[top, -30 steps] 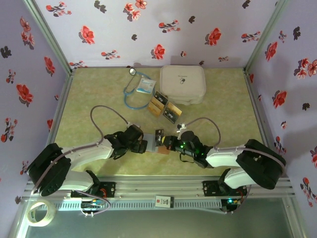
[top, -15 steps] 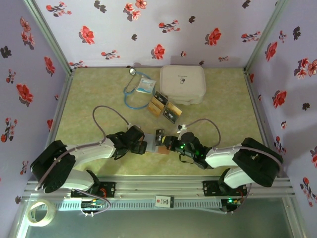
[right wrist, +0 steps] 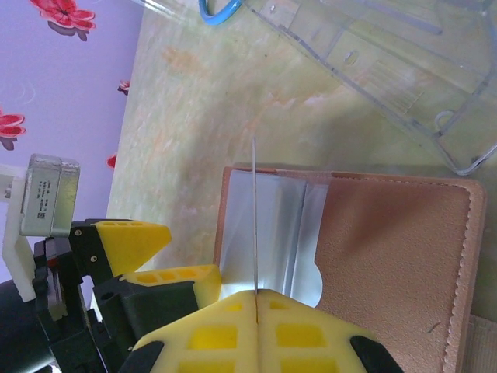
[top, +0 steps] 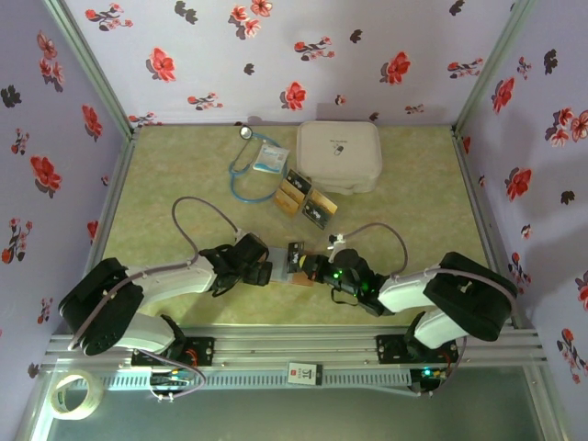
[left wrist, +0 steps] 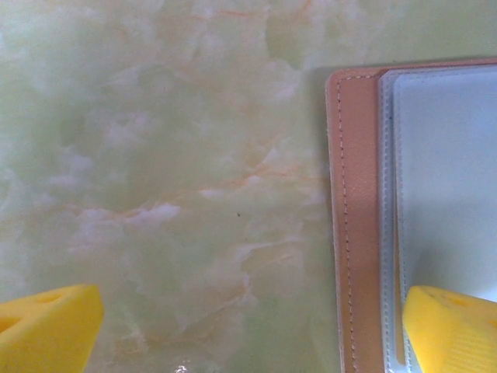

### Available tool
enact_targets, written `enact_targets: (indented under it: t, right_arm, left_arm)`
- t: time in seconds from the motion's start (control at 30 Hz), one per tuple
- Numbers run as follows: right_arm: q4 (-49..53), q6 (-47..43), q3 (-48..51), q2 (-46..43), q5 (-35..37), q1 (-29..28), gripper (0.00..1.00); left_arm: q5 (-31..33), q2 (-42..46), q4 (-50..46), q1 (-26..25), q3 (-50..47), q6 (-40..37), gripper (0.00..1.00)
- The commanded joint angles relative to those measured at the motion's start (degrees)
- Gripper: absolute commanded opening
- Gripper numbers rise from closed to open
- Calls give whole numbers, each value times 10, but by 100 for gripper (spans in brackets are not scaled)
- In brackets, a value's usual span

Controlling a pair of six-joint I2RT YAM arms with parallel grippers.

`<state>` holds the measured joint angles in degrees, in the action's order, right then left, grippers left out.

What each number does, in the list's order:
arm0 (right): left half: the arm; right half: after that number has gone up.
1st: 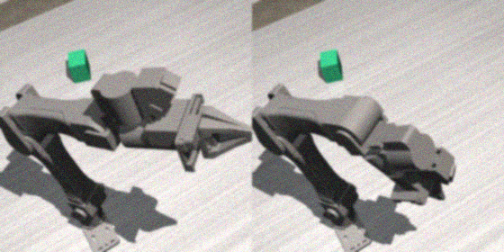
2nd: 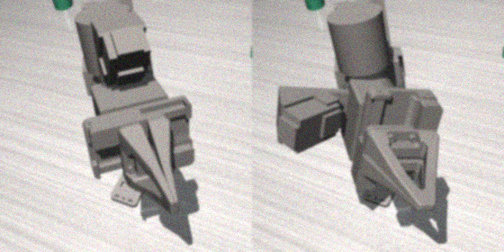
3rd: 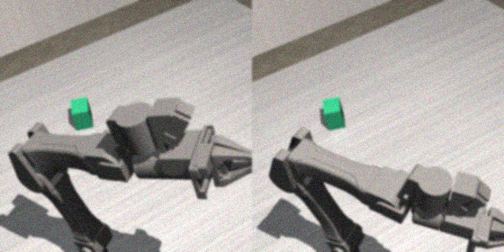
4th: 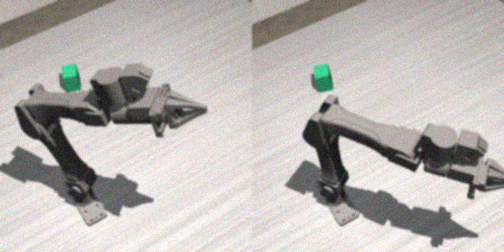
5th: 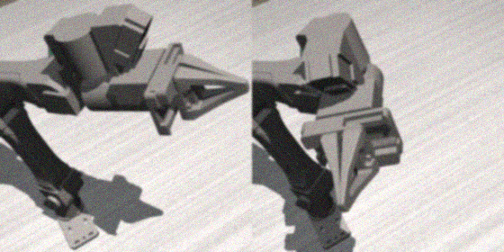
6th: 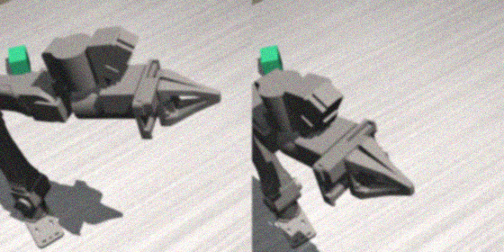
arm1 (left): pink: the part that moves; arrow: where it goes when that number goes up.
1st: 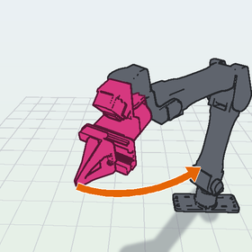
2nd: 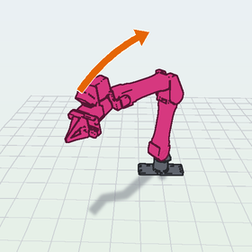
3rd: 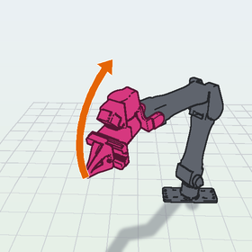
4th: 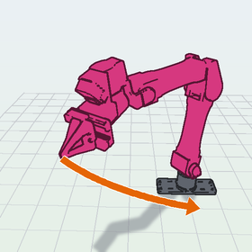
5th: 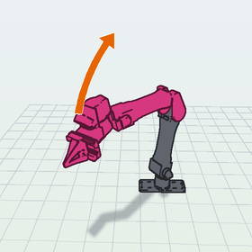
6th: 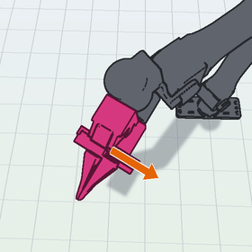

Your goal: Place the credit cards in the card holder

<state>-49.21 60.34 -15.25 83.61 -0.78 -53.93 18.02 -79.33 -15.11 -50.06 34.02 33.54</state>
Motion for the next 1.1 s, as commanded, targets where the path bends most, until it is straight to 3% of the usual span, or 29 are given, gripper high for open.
enact_targets:
  t: [0.0, 1.07]
  right_arm:
    - [-30, 7, 10, 10, 26, -7, 0]
    - [-198, 49, 28, 135, 58, -37, 0]
  left_arm:
    - [26, -12, -31, 3, -4, 11, 100]
    - [28, -7, -31, 3, -10, 11, 100]
